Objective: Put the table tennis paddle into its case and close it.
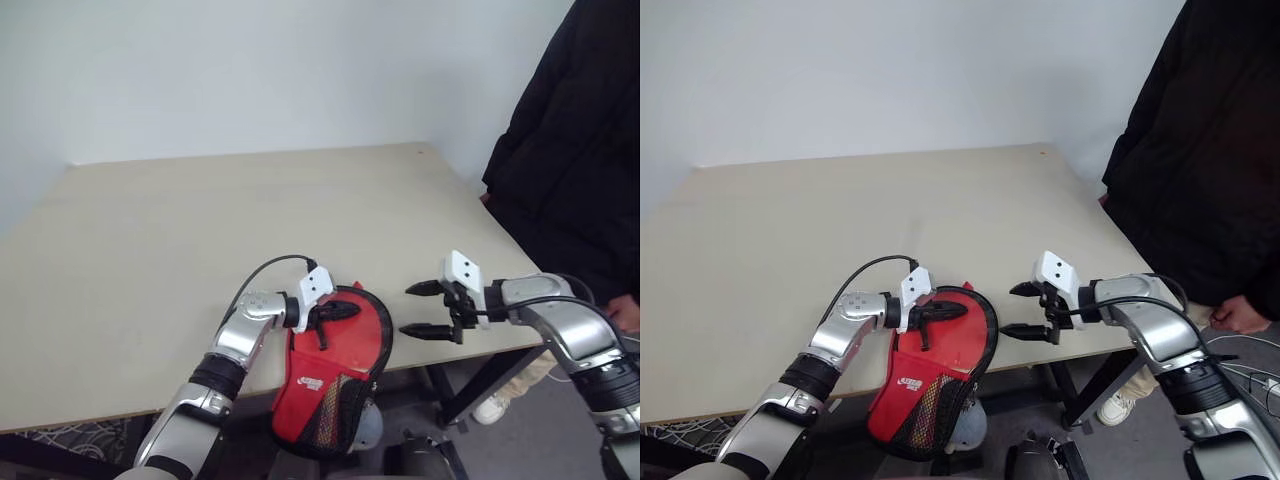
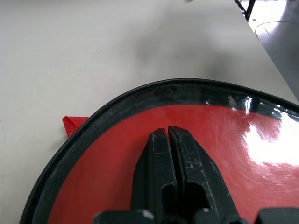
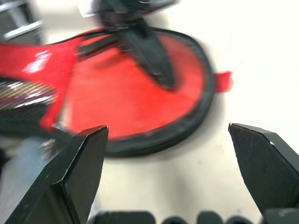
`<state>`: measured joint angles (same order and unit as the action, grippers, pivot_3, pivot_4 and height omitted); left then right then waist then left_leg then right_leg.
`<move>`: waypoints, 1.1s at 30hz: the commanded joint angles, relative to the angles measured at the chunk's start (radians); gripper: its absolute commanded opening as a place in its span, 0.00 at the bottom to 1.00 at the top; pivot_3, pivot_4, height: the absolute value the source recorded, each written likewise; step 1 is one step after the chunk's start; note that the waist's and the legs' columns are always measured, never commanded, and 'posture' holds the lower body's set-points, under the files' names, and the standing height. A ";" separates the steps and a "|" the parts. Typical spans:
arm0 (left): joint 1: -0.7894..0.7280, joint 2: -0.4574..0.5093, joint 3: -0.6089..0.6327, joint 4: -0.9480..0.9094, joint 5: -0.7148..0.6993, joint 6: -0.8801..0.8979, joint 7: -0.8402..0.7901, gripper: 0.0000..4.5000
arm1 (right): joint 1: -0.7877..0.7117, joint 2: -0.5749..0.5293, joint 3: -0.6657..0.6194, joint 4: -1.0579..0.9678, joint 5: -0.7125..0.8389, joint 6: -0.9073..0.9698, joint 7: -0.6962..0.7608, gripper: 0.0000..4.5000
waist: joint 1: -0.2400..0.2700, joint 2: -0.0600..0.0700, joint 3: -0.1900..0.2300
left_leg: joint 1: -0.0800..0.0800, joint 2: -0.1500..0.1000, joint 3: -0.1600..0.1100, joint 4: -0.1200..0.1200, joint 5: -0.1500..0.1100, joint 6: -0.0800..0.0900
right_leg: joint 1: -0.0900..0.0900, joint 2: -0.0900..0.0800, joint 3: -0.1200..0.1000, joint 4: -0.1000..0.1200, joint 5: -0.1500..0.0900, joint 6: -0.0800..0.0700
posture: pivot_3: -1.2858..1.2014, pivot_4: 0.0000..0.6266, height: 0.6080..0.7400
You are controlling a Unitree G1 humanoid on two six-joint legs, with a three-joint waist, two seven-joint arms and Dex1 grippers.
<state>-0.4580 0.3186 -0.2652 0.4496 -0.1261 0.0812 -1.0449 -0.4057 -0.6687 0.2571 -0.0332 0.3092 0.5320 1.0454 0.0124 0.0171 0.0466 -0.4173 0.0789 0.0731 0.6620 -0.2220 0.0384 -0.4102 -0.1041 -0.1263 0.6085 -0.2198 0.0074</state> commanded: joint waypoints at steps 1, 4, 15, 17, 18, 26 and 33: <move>0.024 0.029 0.026 -0.028 -0.003 0.033 0.010 0.00 | -0.035 0.033 -0.025 0.010 -0.014 0.045 -0.057 0.99 | 0.000 0.000 0.000 | 0.000 0.000 0.000 0.001 0.000 0.000 | -0.001 0.000 0.000 0.000 0.002 0.000 | 0.52 0.00 0.88; 0.037 0.041 0.041 -0.073 -0.015 0.053 0.012 0.00 | -0.033 0.060 -0.019 0.011 -0.019 0.073 -0.083 0.99 | -0.001 0.000 0.000 | 0.002 -0.001 0.003 0.005 0.000 0.000 | -0.003 0.000 0.000 0.000 0.015 0.002 | 0.52 0.00 0.88; 0.076 0.074 0.134 -0.293 -0.113 0.165 0.033 0.00 | 0.003 0.155 0.031 -0.018 -0.025 0.163 -0.136 0.99 | 0.000 -0.005 0.002 | -0.013 -0.008 0.005 0.003 0.000 -0.001 | -0.027 0.002 0.004 0.014 0.033 -0.009 | 0.52 0.00 0.88; 0.084 0.084 0.151 -0.322 -0.126 0.183 0.043 0.00 | 0.007 0.170 0.038 -0.031 -0.022 0.179 -0.144 0.99 | 0.000 -0.005 0.002 | -0.013 -0.008 0.006 0.003 0.000 -0.001 | -0.028 0.002 0.004 0.015 0.033 -0.009 | 0.52 0.00 0.88; 0.089 0.091 0.162 -0.338 -0.134 0.194 0.049 0.00 | 0.009 0.181 0.041 -0.037 -0.021 0.187 -0.151 0.99 | 0.000 -0.005 0.002 | -0.013 -0.008 0.006 0.004 0.000 -0.001 | -0.028 0.002 0.004 0.015 0.032 -0.010 | 0.52 0.00 0.88; 0.146 0.145 0.253 -0.454 -0.200 0.277 0.095 0.00 | 0.012 0.233 0.065 -0.039 -0.037 0.199 -0.183 0.99 | 0.000 -0.006 0.002 | -0.013 -0.007 0.004 0.007 -0.003 -0.005 | -0.028 0.002 0.004 0.015 0.032 -0.012 | 0.52 0.00 0.88; 0.189 0.169 0.296 -0.501 -0.230 0.310 0.139 0.00 | -0.010 0.271 0.064 0.001 -0.049 0.166 -0.208 0.75 | -0.001 -0.006 0.002 | -0.013 -0.007 0.006 0.007 -0.003 -0.005 | -0.028 0.002 0.004 0.015 0.032 -0.012 | 0.52 0.00 0.88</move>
<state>-0.2712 0.4746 0.0014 -0.0059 -0.3325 0.3893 -0.9175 -0.3873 -0.4099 0.3309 -0.0245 0.2617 0.7192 0.8381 0.0112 0.0110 0.0491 -0.4301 0.0722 0.0793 0.6687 -0.2247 0.0334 -0.4384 -0.1020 -0.1220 0.6239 -0.1877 -0.0045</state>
